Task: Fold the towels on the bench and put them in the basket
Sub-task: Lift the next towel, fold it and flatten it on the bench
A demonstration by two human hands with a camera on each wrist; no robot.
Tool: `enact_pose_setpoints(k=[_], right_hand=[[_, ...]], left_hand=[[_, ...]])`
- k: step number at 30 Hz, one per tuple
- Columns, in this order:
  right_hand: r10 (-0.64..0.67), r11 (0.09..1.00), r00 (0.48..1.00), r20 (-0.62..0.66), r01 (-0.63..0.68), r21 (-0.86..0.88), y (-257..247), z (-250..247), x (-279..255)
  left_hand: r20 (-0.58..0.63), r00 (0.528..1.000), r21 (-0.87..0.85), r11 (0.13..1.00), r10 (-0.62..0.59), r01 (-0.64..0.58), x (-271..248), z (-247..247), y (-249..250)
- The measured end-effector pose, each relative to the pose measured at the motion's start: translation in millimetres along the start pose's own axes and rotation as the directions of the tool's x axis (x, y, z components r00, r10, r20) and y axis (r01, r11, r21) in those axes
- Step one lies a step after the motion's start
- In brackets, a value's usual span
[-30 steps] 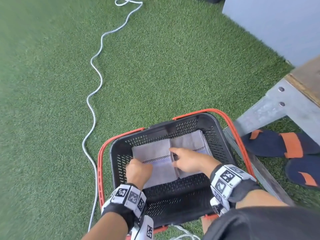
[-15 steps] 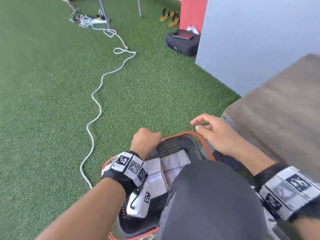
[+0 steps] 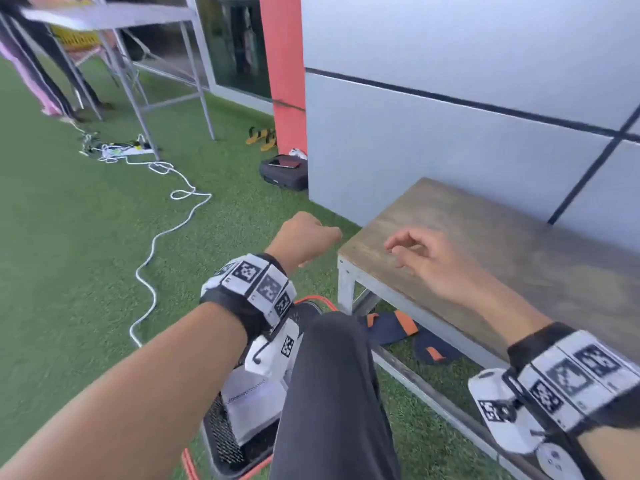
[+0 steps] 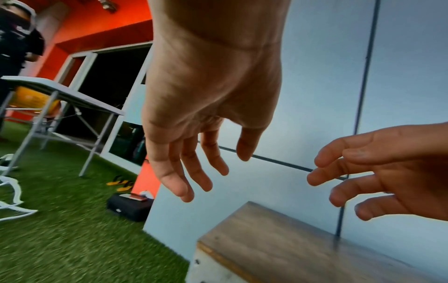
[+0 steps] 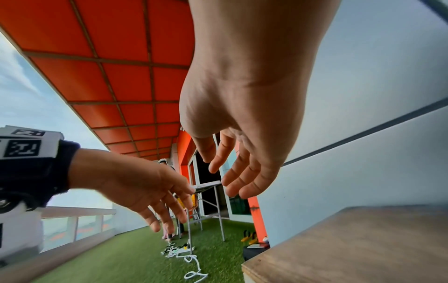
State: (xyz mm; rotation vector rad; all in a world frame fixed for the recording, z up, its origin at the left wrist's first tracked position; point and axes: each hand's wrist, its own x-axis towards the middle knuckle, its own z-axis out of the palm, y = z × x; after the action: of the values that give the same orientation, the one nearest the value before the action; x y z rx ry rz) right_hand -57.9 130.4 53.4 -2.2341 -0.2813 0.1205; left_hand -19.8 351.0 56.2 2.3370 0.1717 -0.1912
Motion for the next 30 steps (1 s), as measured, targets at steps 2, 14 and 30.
enact_pose_setpoints(k=[2, 14, 30], right_hand=[[0.020, 0.999, 0.999, -0.029, -0.021, -0.025, 6, -18, -21], [0.282, 0.951, 0.898, -0.337, -0.308, -0.027, 105, -125, -153], [0.738, 0.376, 0.382, -0.556, -0.917, -0.132, 251, -174, -333]], left_hand=[[0.061, 0.996, 0.016, 0.998, 0.067, -0.068, -8, 14, 30], [0.531, 0.783, 0.111, 0.889, 0.324, -0.444, -52, 185, 181], [0.697, 0.629, 0.373, 0.576, 0.344, -0.728, -108, 385, 211]])
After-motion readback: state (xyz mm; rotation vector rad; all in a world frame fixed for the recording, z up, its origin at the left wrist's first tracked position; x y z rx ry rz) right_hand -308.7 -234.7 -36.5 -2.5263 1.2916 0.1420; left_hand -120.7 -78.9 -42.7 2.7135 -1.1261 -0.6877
